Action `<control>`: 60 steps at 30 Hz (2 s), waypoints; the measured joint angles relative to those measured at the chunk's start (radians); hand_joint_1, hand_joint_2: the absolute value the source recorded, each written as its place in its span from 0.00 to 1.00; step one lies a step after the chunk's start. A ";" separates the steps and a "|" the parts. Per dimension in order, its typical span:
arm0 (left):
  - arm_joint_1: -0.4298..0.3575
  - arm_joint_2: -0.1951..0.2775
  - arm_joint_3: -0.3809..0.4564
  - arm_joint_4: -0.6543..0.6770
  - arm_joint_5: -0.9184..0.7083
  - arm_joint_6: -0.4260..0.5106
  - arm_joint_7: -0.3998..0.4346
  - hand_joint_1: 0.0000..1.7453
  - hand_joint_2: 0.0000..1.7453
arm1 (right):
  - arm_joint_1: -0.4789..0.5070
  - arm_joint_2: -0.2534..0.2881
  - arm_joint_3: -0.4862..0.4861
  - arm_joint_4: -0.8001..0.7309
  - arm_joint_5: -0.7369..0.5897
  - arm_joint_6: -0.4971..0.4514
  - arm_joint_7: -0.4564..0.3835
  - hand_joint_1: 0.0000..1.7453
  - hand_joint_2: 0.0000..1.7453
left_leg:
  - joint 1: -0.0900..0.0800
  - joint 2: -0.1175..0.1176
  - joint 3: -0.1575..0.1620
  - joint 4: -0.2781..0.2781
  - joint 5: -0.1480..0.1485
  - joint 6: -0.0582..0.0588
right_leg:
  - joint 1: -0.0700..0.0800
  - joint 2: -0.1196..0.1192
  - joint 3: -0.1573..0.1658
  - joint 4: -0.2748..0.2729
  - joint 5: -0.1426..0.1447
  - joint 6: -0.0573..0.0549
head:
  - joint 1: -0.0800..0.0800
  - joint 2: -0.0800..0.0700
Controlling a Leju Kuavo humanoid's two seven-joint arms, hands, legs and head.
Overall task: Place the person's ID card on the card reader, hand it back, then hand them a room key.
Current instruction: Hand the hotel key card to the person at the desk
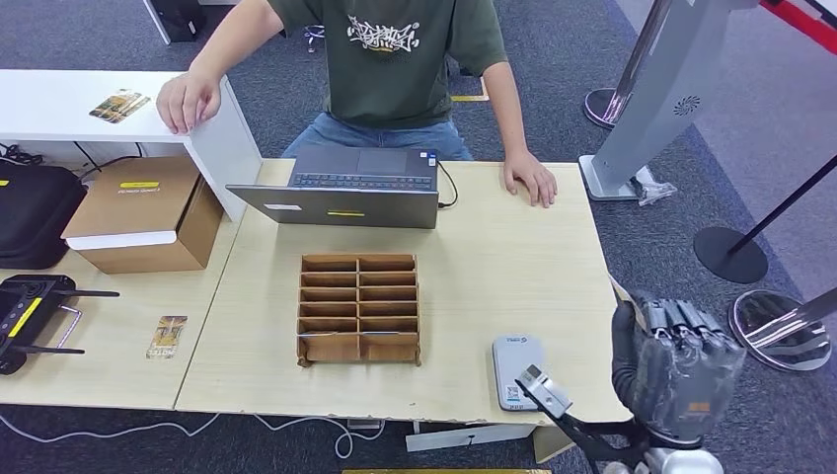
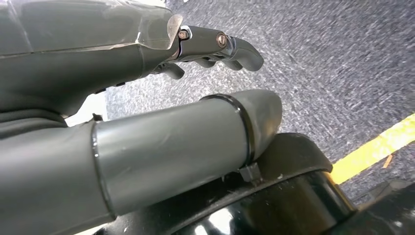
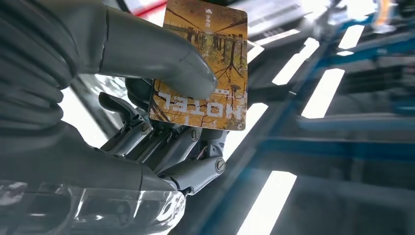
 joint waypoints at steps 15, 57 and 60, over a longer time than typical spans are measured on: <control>-0.012 0.022 -0.007 0.035 -0.010 0.002 -0.015 0.00 0.00 | -0.168 0.061 -0.334 -0.014 0.000 0.000 -0.323 0.99 1.00 | 0.000 0.000 0.000 0.000 0.000 0.000 | 0.000 0.000 0.000 0.000 0.000 0.000 | 0.000 0.000; -0.029 0.053 -0.062 0.083 -0.009 0.018 -0.039 0.00 0.00 | -1.097 -0.454 1.174 0.820 0.002 0.082 1.020 1.00 1.00 | -0.006 -0.005 -0.015 0.001 0.012 0.004 | -0.007 -0.004 -0.013 0.005 0.008 0.007 | -0.002 0.000; -0.029 0.052 -0.062 0.083 -0.008 0.018 -0.039 0.00 0.00 | -1.102 -0.442 1.185 0.832 0.002 0.082 1.016 1.00 1.00 | -0.006 -0.005 -0.015 0.001 0.013 0.004 | -0.007 -0.004 -0.013 0.005 0.008 0.007 | -0.002 0.000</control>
